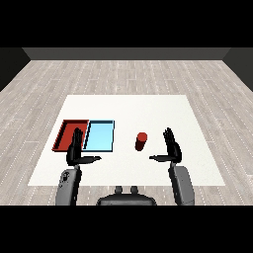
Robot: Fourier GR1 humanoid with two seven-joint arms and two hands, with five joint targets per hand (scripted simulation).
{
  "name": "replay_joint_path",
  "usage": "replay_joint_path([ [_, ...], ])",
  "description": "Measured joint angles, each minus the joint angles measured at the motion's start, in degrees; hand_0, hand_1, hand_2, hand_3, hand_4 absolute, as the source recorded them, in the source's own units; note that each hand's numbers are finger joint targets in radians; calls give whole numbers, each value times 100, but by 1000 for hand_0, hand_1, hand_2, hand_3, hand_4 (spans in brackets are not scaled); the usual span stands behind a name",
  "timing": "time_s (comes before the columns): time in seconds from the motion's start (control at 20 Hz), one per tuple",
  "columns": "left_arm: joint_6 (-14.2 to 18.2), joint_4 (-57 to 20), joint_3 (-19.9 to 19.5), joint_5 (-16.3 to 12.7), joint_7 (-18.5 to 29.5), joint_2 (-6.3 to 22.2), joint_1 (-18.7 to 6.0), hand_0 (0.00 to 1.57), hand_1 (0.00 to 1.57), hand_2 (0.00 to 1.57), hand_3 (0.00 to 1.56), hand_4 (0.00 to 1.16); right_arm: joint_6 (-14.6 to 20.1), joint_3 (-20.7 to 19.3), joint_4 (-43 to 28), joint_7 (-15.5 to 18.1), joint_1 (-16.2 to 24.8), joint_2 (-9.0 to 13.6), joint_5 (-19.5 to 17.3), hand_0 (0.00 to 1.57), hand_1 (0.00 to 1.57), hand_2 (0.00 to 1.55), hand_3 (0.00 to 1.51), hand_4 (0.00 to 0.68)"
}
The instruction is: Pick the red can and put it in the red box
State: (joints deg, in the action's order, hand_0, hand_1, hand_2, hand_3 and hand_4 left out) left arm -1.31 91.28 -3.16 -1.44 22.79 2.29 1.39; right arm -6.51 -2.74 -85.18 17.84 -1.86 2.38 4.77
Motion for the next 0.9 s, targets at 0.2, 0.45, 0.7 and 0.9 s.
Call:
replay_joint_path([
  [0.2,-71,-78,-86,-67,23,75,-80,0,0,0,0,0,63,19,149,22,-114,-19,29,0,0,0,0,0],
  [0.45,27,84,-11,-54,-157,-5,-56,0,0,0,0,0,72,-7,517,26,-415,-71,99,0,0,0,0,0],
  [0.7,36,-78,-82,-125,-181,8,-252,0,0,0,0,0,119,-105,1080,17,-893,-110,207,0,0,0,0,0],
  [0.9,-93,-101,-114,-220,-84,52,-160,0,0,0,0,0,191,-76,1572,242,-1081,-188,282,0,0,0,0,0],
])
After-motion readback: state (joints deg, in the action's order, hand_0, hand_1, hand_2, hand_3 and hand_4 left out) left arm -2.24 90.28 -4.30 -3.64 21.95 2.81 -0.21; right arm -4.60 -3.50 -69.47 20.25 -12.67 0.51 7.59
